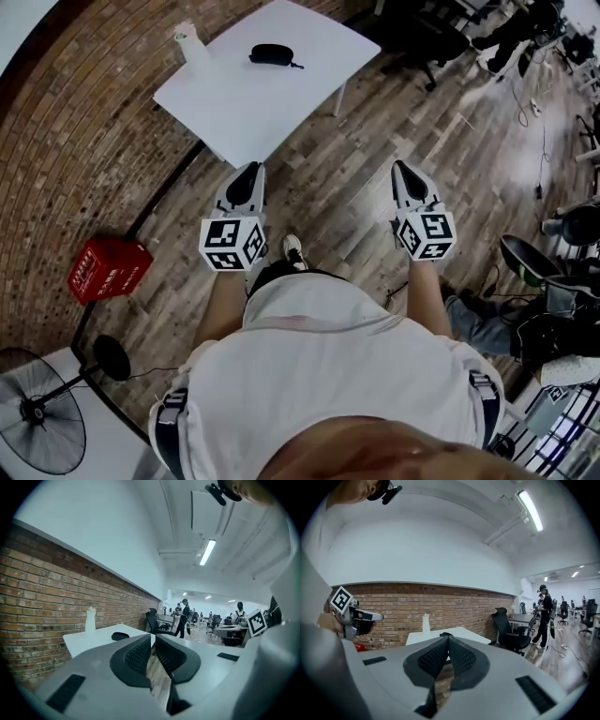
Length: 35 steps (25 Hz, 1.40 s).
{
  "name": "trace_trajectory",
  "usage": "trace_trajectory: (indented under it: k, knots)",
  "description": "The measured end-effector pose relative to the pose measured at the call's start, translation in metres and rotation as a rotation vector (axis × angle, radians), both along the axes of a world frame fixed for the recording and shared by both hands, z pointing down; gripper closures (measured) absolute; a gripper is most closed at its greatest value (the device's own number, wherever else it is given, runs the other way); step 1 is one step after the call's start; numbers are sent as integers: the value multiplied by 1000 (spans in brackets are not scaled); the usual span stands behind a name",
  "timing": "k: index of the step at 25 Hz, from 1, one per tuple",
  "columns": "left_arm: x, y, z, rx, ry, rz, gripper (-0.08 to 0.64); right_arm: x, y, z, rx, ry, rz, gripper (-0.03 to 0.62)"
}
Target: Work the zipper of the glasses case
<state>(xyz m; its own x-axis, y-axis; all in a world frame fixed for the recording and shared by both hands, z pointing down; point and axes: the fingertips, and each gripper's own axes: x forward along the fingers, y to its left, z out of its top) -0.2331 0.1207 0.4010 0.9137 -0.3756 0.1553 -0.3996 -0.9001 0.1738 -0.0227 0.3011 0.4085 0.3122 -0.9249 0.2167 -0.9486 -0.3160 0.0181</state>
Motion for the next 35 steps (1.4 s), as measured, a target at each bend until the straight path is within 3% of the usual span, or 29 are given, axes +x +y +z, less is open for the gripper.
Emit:
trace_trajectory:
  k: [10, 22, 28, 35]
  knots:
    - [19, -101, -7, -6, 22, -15, 522, -1, -124, -5, -46, 30, -88, 540]
    - [59, -158, -1, -10, 20, -24, 522, 52, -181, 1, -75, 30, -92, 540]
    - [80, -206, -2, 0, 16, -108, 522, 97, -240, -4, -48, 38, -145, 540]
    - [129, -264, -7, -7, -7, -265, 522, 165, -335, 2, -60, 7, -303, 540]
